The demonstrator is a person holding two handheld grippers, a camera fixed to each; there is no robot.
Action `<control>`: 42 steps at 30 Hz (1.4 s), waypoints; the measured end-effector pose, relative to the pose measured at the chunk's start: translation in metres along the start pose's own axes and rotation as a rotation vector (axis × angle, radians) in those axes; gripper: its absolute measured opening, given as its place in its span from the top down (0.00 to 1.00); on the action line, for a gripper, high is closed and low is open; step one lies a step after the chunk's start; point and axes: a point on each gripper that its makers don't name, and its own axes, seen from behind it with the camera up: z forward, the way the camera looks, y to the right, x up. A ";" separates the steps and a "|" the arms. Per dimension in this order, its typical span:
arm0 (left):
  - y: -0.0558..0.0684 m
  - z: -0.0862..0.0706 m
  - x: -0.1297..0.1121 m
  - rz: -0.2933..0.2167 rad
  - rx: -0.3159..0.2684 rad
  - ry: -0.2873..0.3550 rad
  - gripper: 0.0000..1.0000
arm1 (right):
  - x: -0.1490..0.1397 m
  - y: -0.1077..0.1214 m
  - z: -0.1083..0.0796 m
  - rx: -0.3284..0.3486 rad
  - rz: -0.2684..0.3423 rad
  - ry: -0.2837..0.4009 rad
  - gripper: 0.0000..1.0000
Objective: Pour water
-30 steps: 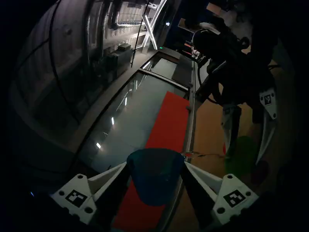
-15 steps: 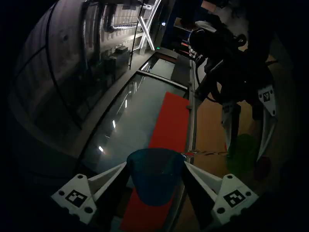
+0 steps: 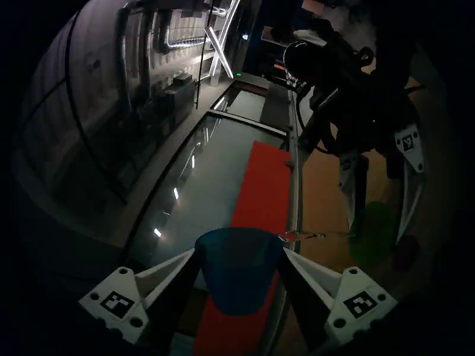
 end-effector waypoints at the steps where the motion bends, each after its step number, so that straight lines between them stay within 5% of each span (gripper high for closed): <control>1: 0.000 0.000 0.000 0.004 0.000 0.000 0.14 | 0.000 0.000 0.000 -0.001 0.000 0.000 0.00; 42: -0.006 -0.004 0.008 0.149 0.005 0.004 0.14 | 0.009 0.000 0.003 -0.004 -0.005 0.017 0.00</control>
